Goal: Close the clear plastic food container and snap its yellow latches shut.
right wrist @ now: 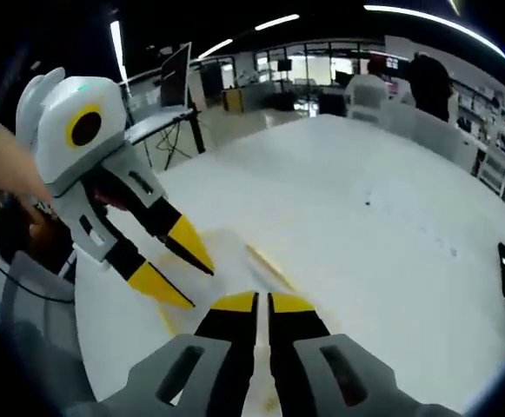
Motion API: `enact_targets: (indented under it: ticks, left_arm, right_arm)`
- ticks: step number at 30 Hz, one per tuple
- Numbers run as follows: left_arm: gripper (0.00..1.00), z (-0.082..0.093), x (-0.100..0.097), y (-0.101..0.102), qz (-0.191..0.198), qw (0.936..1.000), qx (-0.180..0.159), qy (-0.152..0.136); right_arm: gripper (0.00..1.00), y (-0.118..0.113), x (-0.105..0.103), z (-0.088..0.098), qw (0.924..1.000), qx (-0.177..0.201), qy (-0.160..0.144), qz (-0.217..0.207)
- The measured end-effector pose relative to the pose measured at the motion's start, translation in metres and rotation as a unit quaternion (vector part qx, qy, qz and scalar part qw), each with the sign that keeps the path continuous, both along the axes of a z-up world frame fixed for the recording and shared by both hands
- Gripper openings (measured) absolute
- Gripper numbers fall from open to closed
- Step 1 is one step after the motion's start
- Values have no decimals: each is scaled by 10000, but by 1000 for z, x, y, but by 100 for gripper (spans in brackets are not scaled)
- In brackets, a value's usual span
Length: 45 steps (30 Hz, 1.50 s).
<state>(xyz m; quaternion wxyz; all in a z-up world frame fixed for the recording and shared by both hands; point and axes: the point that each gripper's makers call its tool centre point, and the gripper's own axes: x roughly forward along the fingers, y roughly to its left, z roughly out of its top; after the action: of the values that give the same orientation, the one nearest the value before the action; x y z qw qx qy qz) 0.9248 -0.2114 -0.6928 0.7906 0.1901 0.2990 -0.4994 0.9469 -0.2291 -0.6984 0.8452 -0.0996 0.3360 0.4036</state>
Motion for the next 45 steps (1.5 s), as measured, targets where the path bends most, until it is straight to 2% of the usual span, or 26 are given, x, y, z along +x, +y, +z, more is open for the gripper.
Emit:
enact_targets:
  ticks: [9, 17, 23, 26, 28, 29, 30, 32, 34, 36, 38, 41, 45]
  left_arm:
    - [8, -2, -3, -6, -153, 9998, 74, -75]
    - [9, 0, -6, -10, -220, 9997, 43, -120]
    - [17, 7, -11, -15, -410, 9986, -31, -343]
    - [21, 10, -13, -18, -522, 9972, -52, -526]
    - [25, 10, -16, -19, -585, 9969, -53, -522]
    - [29, 2, -20, -16, -711, 9959, 219, -513]
    - [30, -2, -22, -15, -827, 9939, 375, -621]
    - [29, -10, -28, -15, -993, 9912, 515, -708]
    - [29, -9, -32, -18, -913, 9935, 326, -591]
    - [28, -5, -32, -19, -840, 9944, 228, -591]
    - [24, 5, -26, -22, -666, 9961, -38, -577]
    - [18, 14, -16, -20, -543, 9965, -182, -602]
    - [11, 13, -7, -16, -528, 9958, -54, -741]
  right_arm:
    - [0, 5, 11, -3, 9998, -83, -22, 173]
    - [1, 8, 12, -2, 9997, -82, -51, 209]
    - [18, 10, 16, -6, 9996, -137, -71, 240]
    - [18, 8, 17, -6, 9996, -130, -70, 245]
    - [18, 9, 18, -5, 9995, -148, -90, 257]
    - [18, 9, 18, -5, 9995, -149, -85, 252]
    - [18, 9, 18, -5, 9995, -148, -82, 249]
    - [18, 9, 17, -5, 9995, -156, -72, 246]
    - [18, 9, 17, -4, 9996, -145, -75, 238]
    - [17, 9, 16, -4, 9995, -171, -87, 240]
    - [16, 8, 16, -4, 9996, -162, -86, 228]
    - [16, 8, 15, -4, 9997, -121, -61, 186]
    - [16, 7, 18, -5, 9997, -134, -63, 197]
